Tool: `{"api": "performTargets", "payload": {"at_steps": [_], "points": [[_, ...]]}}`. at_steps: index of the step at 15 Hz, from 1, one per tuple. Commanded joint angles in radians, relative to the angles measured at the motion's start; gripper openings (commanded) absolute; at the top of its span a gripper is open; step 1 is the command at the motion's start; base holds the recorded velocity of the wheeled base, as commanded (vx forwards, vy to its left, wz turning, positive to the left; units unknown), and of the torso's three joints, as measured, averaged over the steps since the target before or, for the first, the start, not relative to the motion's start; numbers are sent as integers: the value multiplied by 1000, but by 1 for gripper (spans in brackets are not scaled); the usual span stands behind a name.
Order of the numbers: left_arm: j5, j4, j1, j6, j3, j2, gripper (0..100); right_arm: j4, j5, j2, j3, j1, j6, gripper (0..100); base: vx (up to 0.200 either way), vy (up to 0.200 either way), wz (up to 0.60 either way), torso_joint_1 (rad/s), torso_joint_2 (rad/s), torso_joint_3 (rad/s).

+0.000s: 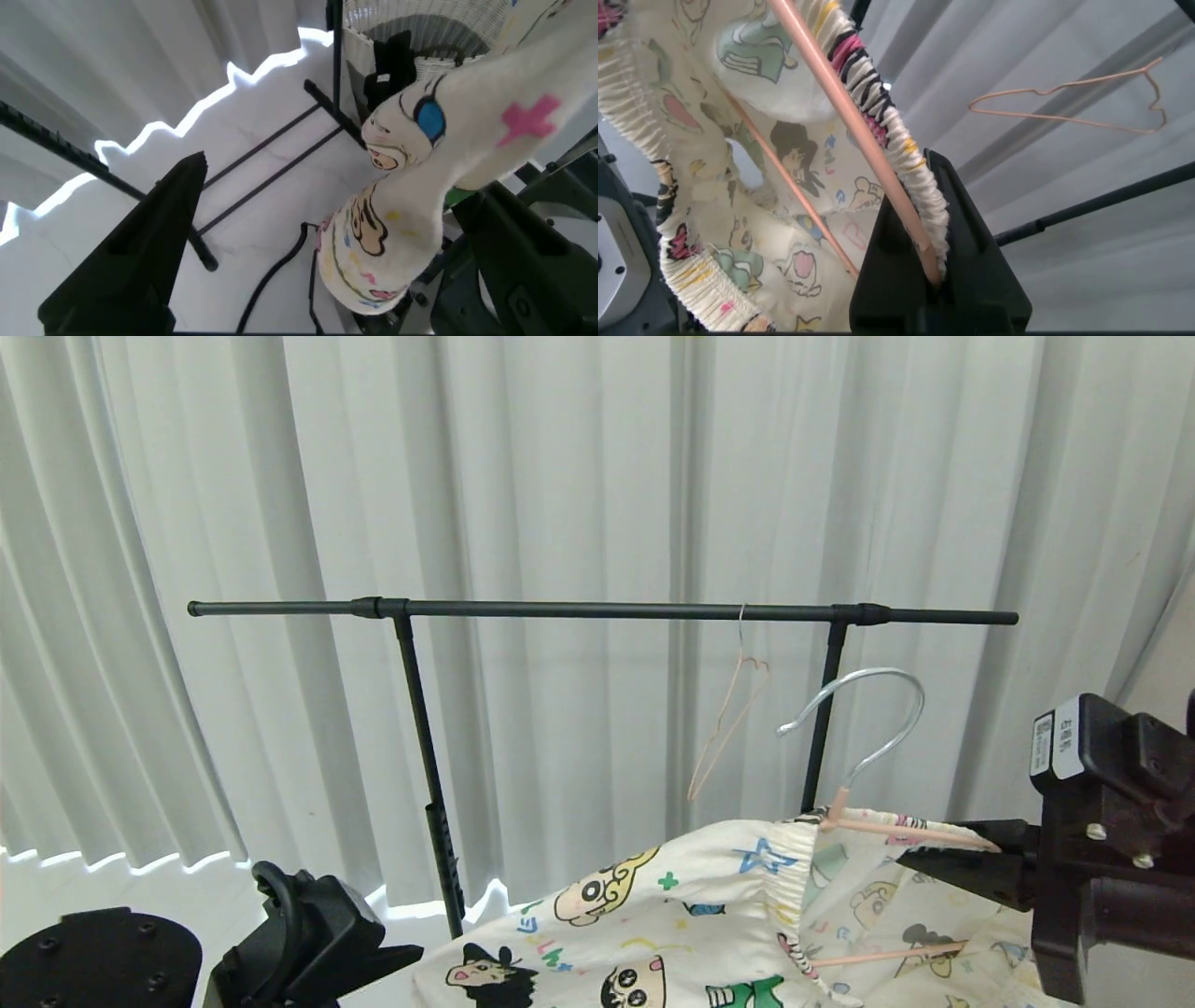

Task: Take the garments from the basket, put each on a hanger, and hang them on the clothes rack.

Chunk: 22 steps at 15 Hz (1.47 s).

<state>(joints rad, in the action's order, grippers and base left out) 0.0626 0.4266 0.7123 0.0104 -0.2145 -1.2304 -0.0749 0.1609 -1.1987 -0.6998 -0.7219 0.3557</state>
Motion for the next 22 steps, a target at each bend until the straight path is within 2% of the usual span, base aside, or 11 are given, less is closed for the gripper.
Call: {"api": "performTargets", "payload": {"at_steps": [1, 2, 6, 10, 11, 14, 17, 22], "points": [[99, -2, -1, 0, 18, 94, 100, -2, 0, 5, 0, 16, -1, 0, 0, 0, 0, 0, 0, 0], [137, -2, -21, -4, 37, 114, 100, -2, 0, 10, 0, 18, -1, 0, 0, 0, 0, 0, 0, 0], [138, 0, -157, -95, 1, -1, 100, -2, 2, 10, -1, 13, 0, 0, 0, 0, 0, 0, 0, 0], [140, 6, -160, -121, -34, -46, 100, 1, 2, 30, 2, 9, 0, 0, 0, 0, 0, 0, 0, 0], [140, 6, -159, -121, -31, -46, 0, 1, 0, 33, 3, 9, 0, 0, 0, 0, 0, 0, 0, 0], [122, 4, -192, -121, -19, -69, 0, 1, 0, 34, 5, 12, -4, 0, 0, 0, 0, 0, 0, 0], [42, 6, -264, -121, -2, -106, 0, -5, -3, 36, 3, 18, -32, 0, 0, 0, 0, 0, 0, 0], [14, 6, -329, -121, 18, -113, 0, -5, -3, 41, 5, 38, -41, 0, 0, 0, 0, 0, 0, 0]]}}
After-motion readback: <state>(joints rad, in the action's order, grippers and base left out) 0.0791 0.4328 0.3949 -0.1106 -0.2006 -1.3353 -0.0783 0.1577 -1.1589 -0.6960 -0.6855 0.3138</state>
